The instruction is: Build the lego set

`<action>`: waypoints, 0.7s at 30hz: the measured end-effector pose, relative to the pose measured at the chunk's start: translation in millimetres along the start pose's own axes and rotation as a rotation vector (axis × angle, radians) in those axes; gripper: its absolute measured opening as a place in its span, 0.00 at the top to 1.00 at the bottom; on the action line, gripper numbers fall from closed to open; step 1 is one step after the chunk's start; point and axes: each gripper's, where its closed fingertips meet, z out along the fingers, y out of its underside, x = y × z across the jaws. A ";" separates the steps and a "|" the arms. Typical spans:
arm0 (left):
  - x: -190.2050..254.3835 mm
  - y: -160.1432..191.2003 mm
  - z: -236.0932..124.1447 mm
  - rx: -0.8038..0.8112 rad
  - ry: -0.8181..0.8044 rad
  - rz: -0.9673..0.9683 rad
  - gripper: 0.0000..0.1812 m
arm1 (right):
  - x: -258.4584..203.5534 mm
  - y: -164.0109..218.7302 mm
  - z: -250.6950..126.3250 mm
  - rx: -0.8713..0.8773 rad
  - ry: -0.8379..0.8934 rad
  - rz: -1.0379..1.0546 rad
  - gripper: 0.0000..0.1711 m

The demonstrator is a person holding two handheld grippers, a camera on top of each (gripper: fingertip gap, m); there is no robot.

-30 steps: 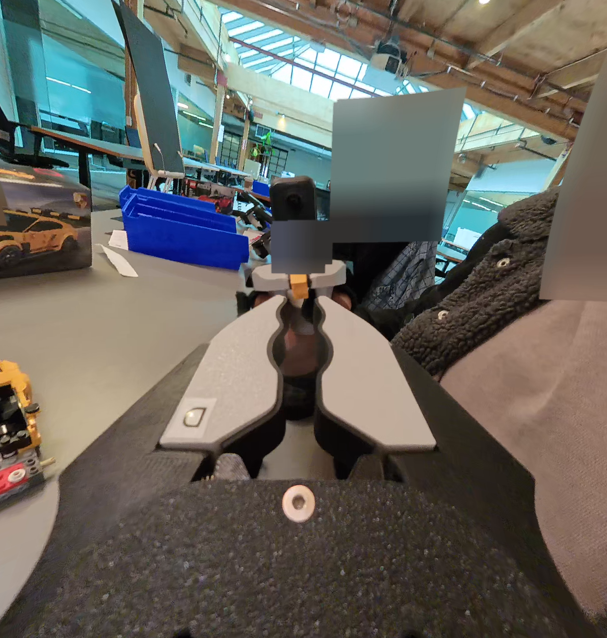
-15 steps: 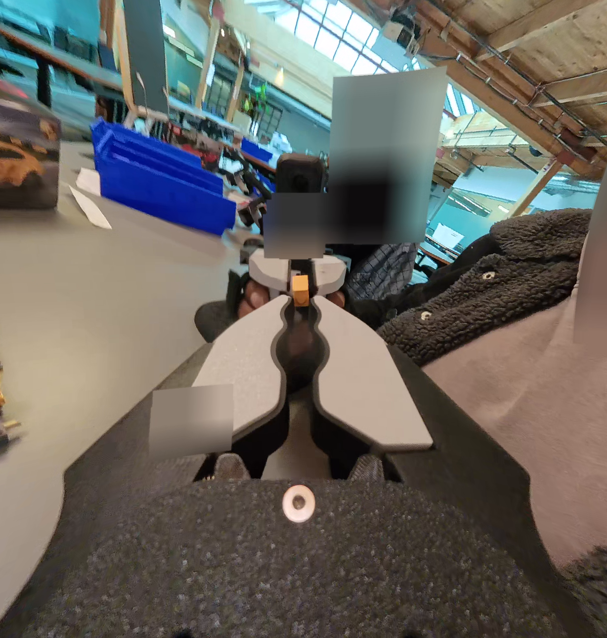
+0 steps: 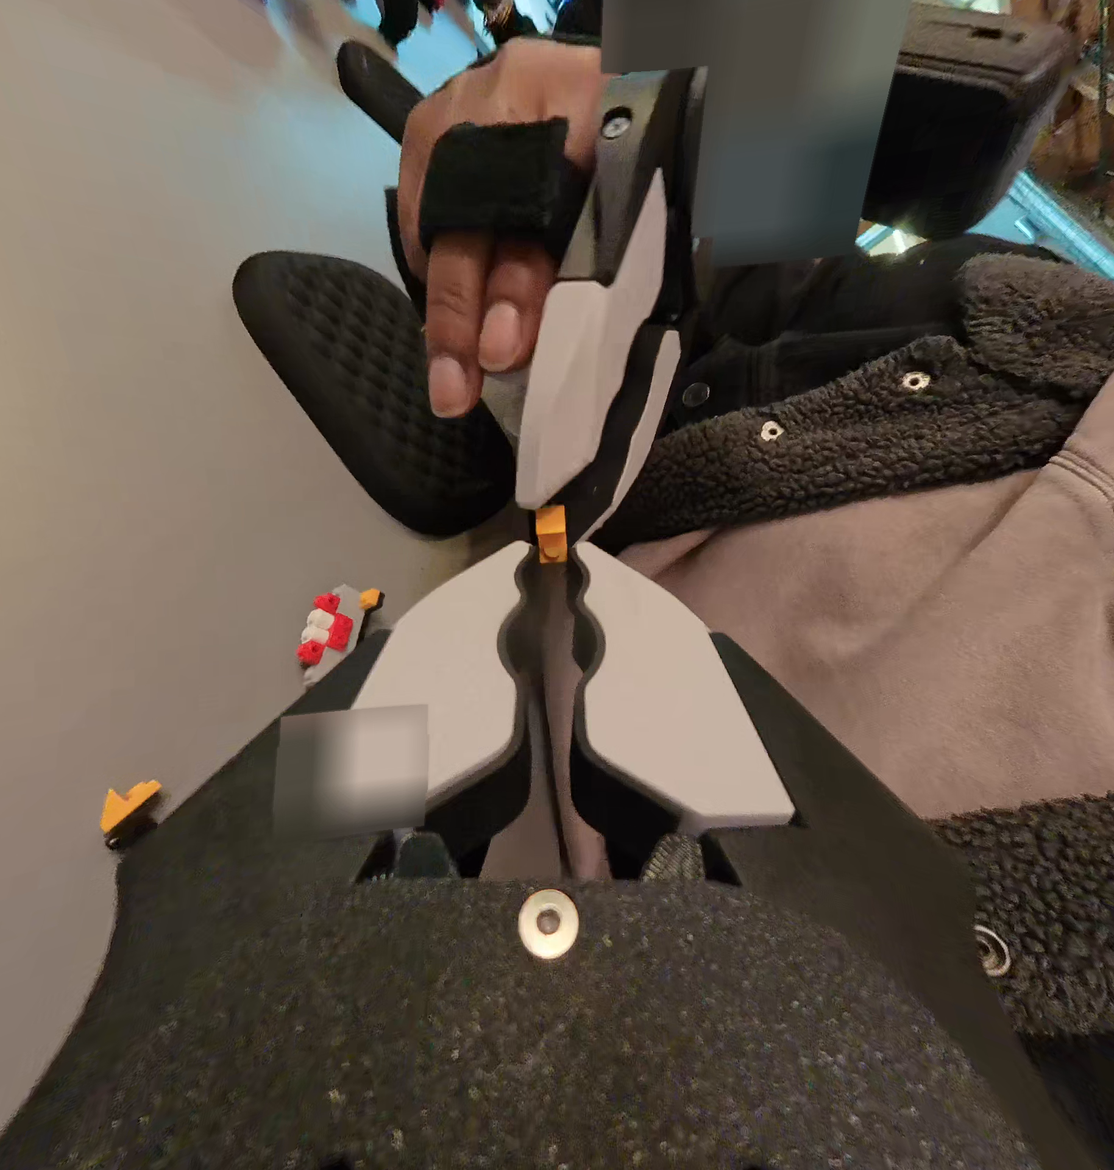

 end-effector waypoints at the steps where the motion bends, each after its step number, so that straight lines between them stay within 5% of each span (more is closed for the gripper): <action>1: -0.3 0.9 1.3 -0.011 0.010 -0.010 0.96 | -1.4 0.7 1.2 -0.005 -0.005 -0.016 0.82; 12: -5.7 0.8 8.2 -0.003 0.063 -0.031 0.96 | -0.3 10.6 1.3 0.003 0.074 0.005 0.91; 16: -22.4 -7.8 -3.0 0.058 -0.125 0.172 0.89 | 13.0 26.4 -10.6 0.041 0.147 0.178 0.91; 21: -57.9 25.0 -4.1 -0.075 -0.389 0.393 0.82 | 19.1 76.2 -25.1 -0.019 0.220 0.403 0.91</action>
